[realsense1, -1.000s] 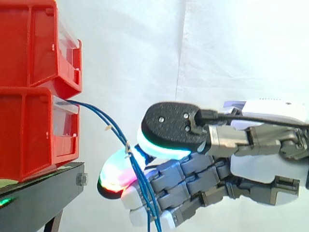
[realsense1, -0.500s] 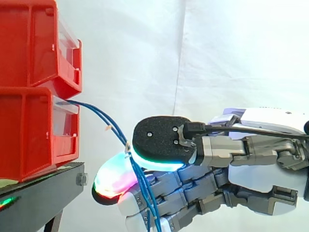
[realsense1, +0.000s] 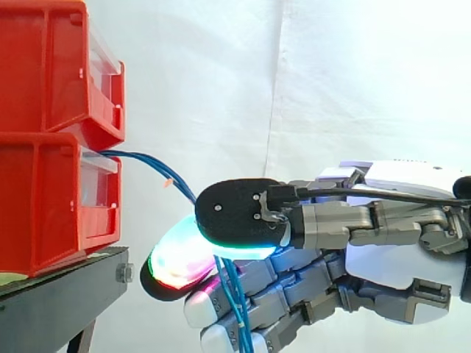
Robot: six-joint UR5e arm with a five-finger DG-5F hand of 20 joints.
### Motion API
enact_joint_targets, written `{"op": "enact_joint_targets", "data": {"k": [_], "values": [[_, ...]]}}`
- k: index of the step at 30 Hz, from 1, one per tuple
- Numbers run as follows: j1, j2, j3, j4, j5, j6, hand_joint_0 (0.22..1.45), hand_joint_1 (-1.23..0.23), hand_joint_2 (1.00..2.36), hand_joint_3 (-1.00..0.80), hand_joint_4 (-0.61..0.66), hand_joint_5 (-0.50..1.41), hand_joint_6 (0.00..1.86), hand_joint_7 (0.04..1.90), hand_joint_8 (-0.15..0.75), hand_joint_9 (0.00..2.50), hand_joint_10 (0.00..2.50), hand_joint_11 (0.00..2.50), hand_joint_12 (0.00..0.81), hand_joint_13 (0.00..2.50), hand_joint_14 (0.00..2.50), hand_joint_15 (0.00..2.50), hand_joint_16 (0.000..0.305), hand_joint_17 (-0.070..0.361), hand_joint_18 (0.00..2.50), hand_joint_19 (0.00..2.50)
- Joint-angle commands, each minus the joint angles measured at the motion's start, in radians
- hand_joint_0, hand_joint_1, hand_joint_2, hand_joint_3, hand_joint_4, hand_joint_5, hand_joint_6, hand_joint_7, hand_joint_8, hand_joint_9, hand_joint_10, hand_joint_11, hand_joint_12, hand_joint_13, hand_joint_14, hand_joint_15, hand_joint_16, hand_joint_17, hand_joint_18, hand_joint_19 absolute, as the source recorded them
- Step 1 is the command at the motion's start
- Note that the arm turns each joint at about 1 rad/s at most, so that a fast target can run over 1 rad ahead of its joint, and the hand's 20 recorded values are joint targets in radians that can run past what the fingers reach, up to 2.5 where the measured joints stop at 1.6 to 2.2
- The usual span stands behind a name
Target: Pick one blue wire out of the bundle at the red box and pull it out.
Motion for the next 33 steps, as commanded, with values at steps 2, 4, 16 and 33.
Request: {"op": "enact_joint_targets", "data": {"k": [2, 4, 16, 33], "values": [[-0.002, 0.0, 0.001, -0.004, -0.001, 0.002, 0.63, -0.76, 1.0, 0.02, 0.0, -0.14, 0.97, 0.91, 0.405, 0.89, 0.0, 0.41, 0.457, 1.01, 0.01, 0.4, 0.059, 0.132, 0.98, 0.37], [-0.003, 0.0, 0.0, -0.004, -0.001, 0.002, 0.65, -0.77, 1.0, 0.0, -0.04, -0.14, 0.97, 0.96, 0.393, 0.89, 0.01, 0.42, 0.446, 1.02, 0.01, 0.42, 0.056, 0.127, 0.98, 0.38], [-0.013, 0.069, 0.001, -0.208, -0.09, 0.192, 0.72, -0.79, 1.02, -0.19, -0.02, -0.16, 0.96, 1.17, 0.368, 0.91, 0.01, 0.45, 0.404, 1.03, 0.01, 0.45, 0.046, 0.104, 0.94, 0.45], [-0.017, 0.152, 0.0, -0.585, -0.204, 0.411, 0.8, -0.81, 1.0, -0.5, 0.02, -0.2, 1.0, 0.97, 0.328, 0.85, 0.01, 0.44, 0.39, 1.04, 0.01, 0.45, 0.045, 0.101, 0.97, 0.42]]}}
